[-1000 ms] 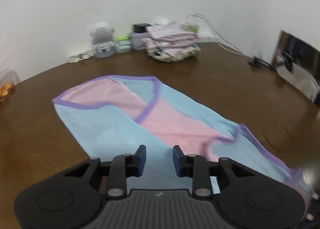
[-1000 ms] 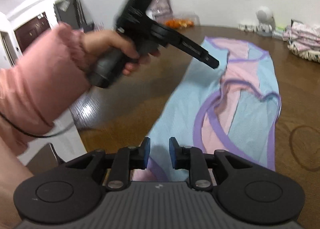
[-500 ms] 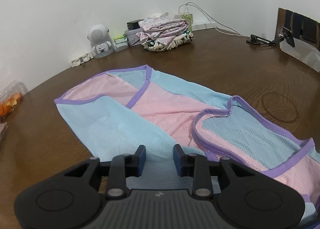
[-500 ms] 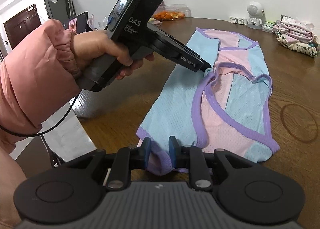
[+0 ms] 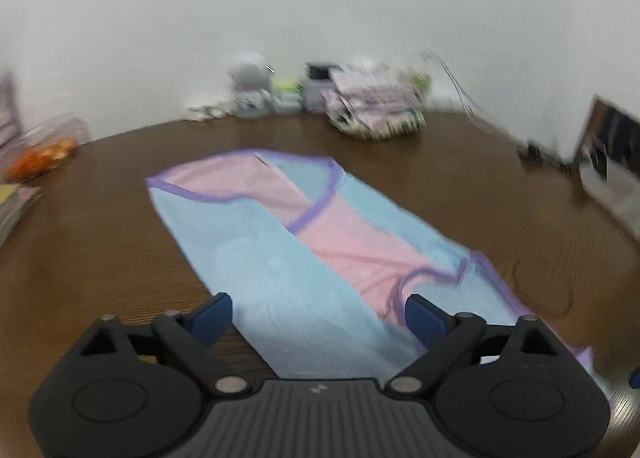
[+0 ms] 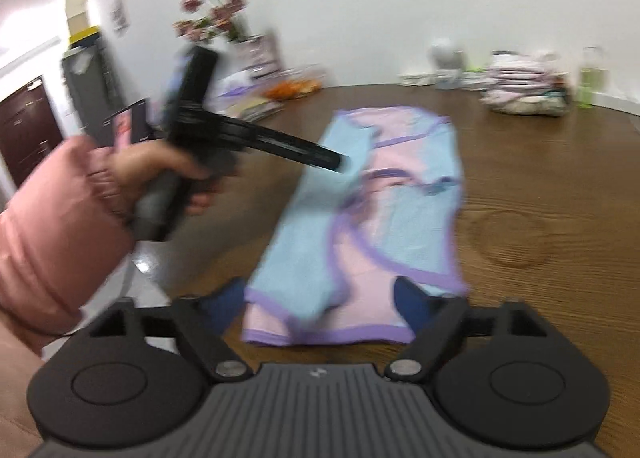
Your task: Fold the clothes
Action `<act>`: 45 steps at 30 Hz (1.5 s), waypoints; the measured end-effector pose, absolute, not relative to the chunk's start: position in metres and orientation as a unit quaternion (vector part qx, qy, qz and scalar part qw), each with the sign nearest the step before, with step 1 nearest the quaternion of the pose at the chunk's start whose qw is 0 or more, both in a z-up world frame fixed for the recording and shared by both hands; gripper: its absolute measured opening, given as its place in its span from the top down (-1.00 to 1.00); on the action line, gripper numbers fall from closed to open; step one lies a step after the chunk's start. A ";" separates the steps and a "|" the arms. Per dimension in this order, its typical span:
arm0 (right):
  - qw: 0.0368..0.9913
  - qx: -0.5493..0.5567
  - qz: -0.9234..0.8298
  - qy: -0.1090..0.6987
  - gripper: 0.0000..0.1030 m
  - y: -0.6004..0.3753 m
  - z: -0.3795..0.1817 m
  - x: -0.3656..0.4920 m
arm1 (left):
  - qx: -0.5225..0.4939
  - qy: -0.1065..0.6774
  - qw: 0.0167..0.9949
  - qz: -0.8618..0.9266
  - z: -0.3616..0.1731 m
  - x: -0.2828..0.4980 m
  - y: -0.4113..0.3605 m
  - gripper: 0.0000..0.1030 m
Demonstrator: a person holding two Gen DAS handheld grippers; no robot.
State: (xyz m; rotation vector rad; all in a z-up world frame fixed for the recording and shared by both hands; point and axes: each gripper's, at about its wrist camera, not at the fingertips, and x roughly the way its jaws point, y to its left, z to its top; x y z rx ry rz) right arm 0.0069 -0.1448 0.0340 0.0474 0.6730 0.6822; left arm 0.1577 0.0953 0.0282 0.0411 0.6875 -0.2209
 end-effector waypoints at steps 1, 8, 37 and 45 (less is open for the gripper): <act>0.889 0.027 0.315 0.332 -0.76 -0.151 0.033 0.009 | 0.000 0.340 0.935 -0.100 0.033 0.154 0.097 -0.89; 0.873 0.098 0.269 0.394 -0.80 -0.176 0.009 0.038 | -0.075 0.365 0.924 -0.088 0.044 0.146 0.098 -0.91; 0.840 0.121 0.355 0.393 0.91 -0.180 -0.014 0.077 | 0.019 0.489 0.872 0.004 0.012 0.386 -0.040 0.45; 0.835 0.099 0.387 0.378 0.91 -0.179 -0.015 0.078 | 0.041 0.492 0.868 0.053 0.000 0.407 -0.053 0.44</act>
